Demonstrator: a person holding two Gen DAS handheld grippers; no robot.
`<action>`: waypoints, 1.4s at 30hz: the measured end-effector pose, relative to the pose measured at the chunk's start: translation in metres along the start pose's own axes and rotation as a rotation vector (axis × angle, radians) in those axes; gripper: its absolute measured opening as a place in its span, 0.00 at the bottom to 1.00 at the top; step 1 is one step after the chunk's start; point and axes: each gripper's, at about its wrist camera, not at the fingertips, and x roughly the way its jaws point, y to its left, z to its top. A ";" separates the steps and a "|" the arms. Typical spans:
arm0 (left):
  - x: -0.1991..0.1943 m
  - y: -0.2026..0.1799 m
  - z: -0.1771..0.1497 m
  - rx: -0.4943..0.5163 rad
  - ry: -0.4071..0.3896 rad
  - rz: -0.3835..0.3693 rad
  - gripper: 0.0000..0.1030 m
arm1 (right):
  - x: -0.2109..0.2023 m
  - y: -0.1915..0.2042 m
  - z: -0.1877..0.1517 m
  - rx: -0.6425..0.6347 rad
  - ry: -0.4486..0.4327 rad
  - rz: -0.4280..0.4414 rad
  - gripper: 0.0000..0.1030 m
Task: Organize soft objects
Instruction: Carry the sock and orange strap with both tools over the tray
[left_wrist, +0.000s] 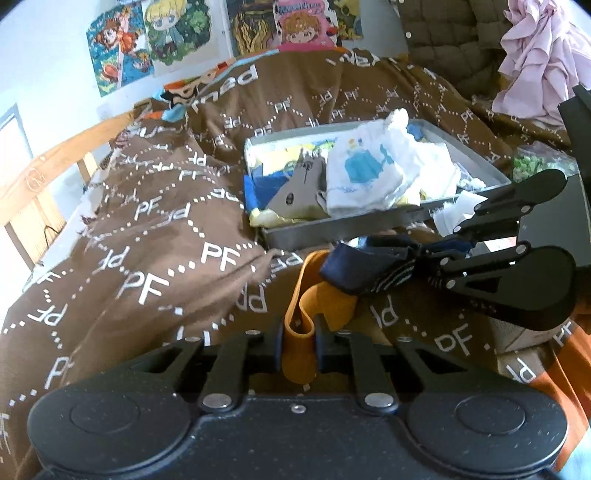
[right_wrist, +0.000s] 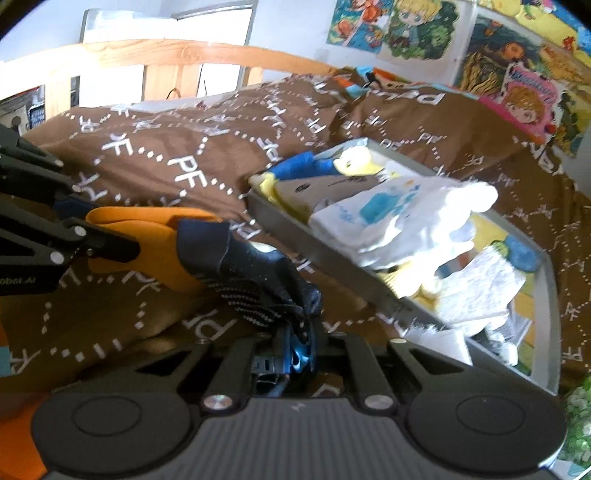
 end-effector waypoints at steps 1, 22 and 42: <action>-0.001 0.000 0.001 0.000 -0.012 0.005 0.15 | -0.002 -0.001 0.001 0.005 -0.011 -0.005 0.10; -0.028 -0.006 0.014 0.012 -0.228 0.052 0.12 | -0.041 -0.029 0.021 0.070 -0.223 -0.107 0.10; 0.079 -0.108 0.154 -0.119 -0.411 -0.089 0.13 | -0.045 -0.220 0.003 0.534 -0.256 -0.288 0.10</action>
